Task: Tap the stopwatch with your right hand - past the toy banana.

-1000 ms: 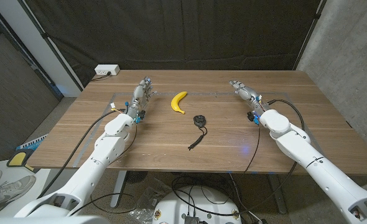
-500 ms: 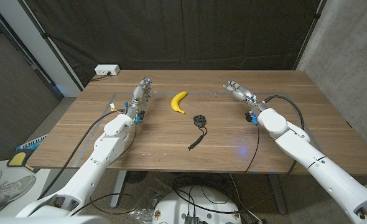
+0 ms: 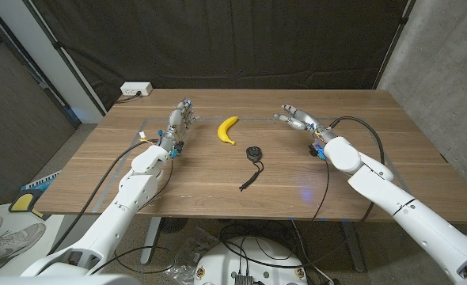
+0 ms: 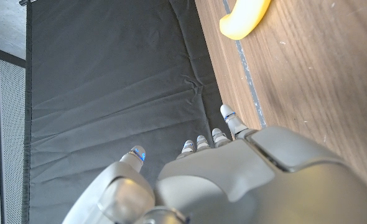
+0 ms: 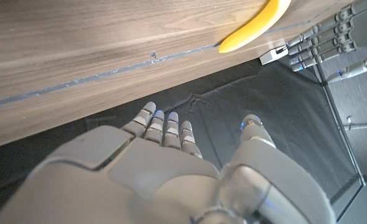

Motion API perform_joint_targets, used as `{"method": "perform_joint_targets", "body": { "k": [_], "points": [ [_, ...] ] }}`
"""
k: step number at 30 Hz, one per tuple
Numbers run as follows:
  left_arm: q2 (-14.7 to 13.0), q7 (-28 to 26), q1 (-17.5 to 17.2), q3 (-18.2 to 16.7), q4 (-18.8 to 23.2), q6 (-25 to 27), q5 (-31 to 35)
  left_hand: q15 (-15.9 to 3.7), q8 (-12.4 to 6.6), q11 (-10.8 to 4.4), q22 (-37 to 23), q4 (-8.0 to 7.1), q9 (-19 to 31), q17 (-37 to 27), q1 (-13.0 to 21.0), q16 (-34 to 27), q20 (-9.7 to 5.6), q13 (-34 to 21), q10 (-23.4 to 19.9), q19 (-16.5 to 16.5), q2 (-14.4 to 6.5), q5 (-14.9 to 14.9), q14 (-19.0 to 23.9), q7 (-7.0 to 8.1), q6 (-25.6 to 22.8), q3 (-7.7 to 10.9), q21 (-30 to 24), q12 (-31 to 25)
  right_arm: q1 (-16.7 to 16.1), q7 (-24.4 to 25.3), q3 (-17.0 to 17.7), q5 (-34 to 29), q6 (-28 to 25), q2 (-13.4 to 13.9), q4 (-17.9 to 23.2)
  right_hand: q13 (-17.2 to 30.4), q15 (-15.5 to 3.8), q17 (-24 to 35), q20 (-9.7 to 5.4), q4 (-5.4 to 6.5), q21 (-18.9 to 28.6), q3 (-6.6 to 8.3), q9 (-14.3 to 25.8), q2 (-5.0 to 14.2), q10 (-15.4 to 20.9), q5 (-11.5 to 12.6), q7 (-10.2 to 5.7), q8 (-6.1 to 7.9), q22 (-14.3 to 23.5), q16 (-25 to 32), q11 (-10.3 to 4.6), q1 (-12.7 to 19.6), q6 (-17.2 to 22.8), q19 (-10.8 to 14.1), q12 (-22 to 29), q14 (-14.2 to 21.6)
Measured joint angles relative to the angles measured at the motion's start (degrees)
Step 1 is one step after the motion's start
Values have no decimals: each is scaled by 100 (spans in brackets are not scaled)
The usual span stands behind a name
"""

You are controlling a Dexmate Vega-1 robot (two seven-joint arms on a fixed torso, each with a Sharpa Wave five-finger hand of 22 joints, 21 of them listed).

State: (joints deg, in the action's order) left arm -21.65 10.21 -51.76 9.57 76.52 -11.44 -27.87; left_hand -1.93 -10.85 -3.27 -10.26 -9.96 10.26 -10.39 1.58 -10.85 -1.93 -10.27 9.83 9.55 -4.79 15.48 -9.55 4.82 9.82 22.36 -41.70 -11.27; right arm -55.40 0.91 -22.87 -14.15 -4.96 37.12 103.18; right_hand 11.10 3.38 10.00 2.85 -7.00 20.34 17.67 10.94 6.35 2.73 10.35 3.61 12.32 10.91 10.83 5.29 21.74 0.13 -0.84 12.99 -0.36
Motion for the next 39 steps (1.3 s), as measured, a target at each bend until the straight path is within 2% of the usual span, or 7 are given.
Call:
{"method": "perform_joint_targets", "body": {
  "k": [8,11,18,24,27,31,39],
  "points": [
    [0,18,-5,-7,10,20,5,0,0,0,0,0,0,0,-1,0,0,0,0,0,1,0,0,-66,0,0,15,0,-40,-1,-110,-356,-235,81,341,-7,-30,0,-51,-37,0,35,0,-14,82,0,121,44,0,0,-61,91,183,91,45,90],
    [0,28,-5,-9,13,22,8,0,0,0,0,0,0,0,-2,0,0,0,0,0,2,0,0,-66,0,1,44,0,-41,-150,-165,-715,-524,123,491,-19,-30,0,-51,-82,0,-14,0,-39,82,0,121,44,0,0,-61,112,182,91,45,90],
    [0,45,30,-6,-6,39,33,0,0,0,0,24,0,-1,-2,0,0,1,0,0,2,0,0,-65,0,-24,44,0,-33,-483,-278,-1106,-887,183,749,-2,6,54,-59,30,-43,-283,0,-350,-83,0,141,-40,1,-25,-44,-199,35,16,-28,-27],
    [8,62,63,1,-41,42,40,0,0,0,0,24,0,-1,-1,0,0,1,0,0,2,0,0,-65,0,-23,44,0,16,-726,-399,-1395,-1104,230,896,-2,43,55,-59,36,-66,-353,0,-416,-85,0,163,-67,1,-25,-41,-220,12,16,-50,-64],
    [17,73,77,1,-66,42,40,0,0,0,0,24,0,-1,0,0,0,1,0,0,3,21,0,-65,0,-23,88,0,52,-840,-480,-1569,-1193,255,960,-2,27,44,-58,4,-66,-386,0,-529,-69,36,160,-67,1,-24,-56,-217,20,17,-44,-49],
    [27,84,89,1,-87,42,41,0,0,0,0,24,-1,-1,22,0,0,1,0,0,25,21,0,-65,0,-23,89,0,90,-949,-565,-1782,-1250,265,1007,-2,-63,38,-30,-18,-66,-456,0,-593,81,90,144,-21,1,0,-143,-179,221,155,0,84],
    [38,110,120,-8,-146,38,38,0,1,0,0,24,0,-1,22,0,0,1,0,0,25,21,0,-76,12,-23,88,0,141,-1110,-699,-2204,-1305,266,1075,-19,-101,39,-42,-51,-38,-486,0,-698,250,166,51,0,1,31,-185,-73,376,287,54,245]
  ]
}}
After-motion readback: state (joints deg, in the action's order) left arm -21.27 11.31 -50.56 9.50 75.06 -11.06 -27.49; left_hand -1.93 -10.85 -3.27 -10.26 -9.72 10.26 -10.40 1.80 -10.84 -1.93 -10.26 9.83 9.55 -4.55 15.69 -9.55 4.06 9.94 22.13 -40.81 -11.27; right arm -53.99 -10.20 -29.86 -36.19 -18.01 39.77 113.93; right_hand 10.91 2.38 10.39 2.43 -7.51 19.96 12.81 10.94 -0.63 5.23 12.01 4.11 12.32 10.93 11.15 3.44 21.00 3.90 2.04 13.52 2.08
